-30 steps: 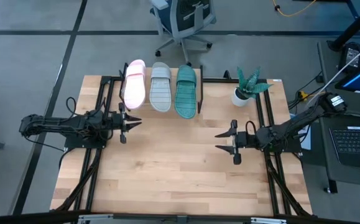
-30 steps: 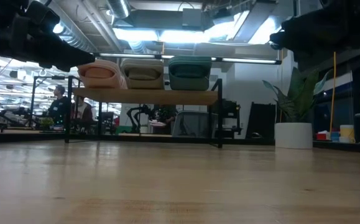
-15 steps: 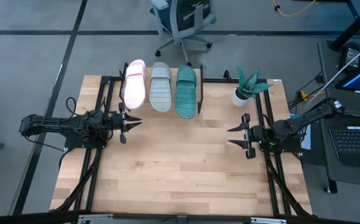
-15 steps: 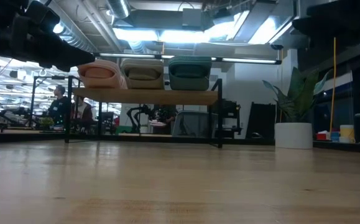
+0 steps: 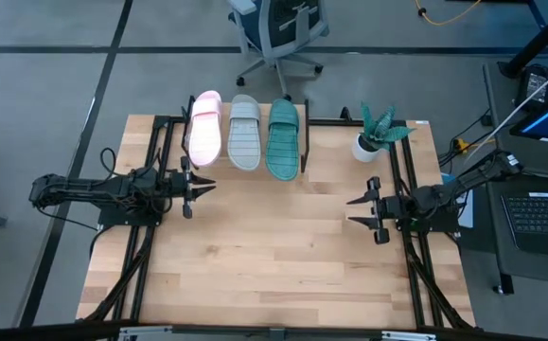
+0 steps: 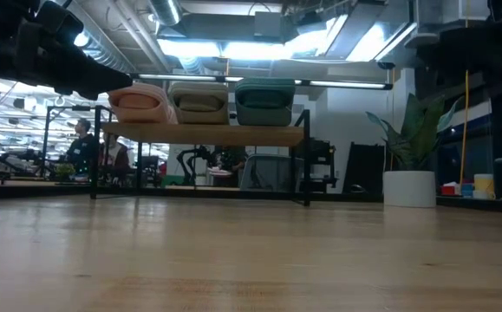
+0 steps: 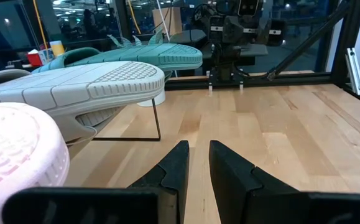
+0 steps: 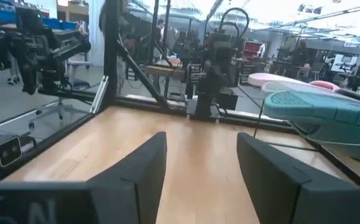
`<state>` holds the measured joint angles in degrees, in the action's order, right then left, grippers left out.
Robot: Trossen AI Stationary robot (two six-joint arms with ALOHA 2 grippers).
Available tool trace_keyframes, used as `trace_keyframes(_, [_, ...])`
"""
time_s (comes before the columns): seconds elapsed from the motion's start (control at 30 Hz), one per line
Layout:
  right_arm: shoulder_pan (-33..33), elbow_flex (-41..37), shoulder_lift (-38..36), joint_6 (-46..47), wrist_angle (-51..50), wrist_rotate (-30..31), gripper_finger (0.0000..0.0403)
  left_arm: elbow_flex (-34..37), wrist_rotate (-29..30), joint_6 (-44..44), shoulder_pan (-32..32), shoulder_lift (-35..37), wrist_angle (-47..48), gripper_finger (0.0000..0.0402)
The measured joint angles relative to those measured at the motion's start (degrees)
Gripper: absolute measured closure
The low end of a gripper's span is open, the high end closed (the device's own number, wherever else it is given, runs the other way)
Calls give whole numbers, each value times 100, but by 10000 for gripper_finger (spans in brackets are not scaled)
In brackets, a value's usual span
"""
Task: Pick and place slides into the shelf
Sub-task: Return to Home Position
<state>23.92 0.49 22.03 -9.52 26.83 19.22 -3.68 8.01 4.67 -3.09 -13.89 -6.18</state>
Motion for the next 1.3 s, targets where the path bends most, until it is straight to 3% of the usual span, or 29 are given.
trace_keyframes(0.37, [-2,11,-8,661,-440,0,207,0,0,0,2,0,12,344])
trace_keyframes(0.73, [-30,11,-118,31,-306,60,207,0,0,0,2,0,14,344])
trace_keyframes(0.97, [-801,11,-1115,25,-1388,42,207,0,0,0,0,0,14,344])
trace_keyframes(1.17, [-1544,11,-1832,-185,-1694,9,207,0,0,0,0,-2,14,344])
trace_keyframes(1.3, [-1774,19,-2193,-301,-2272,-384,207,0,0,0,1,-1,14,344])
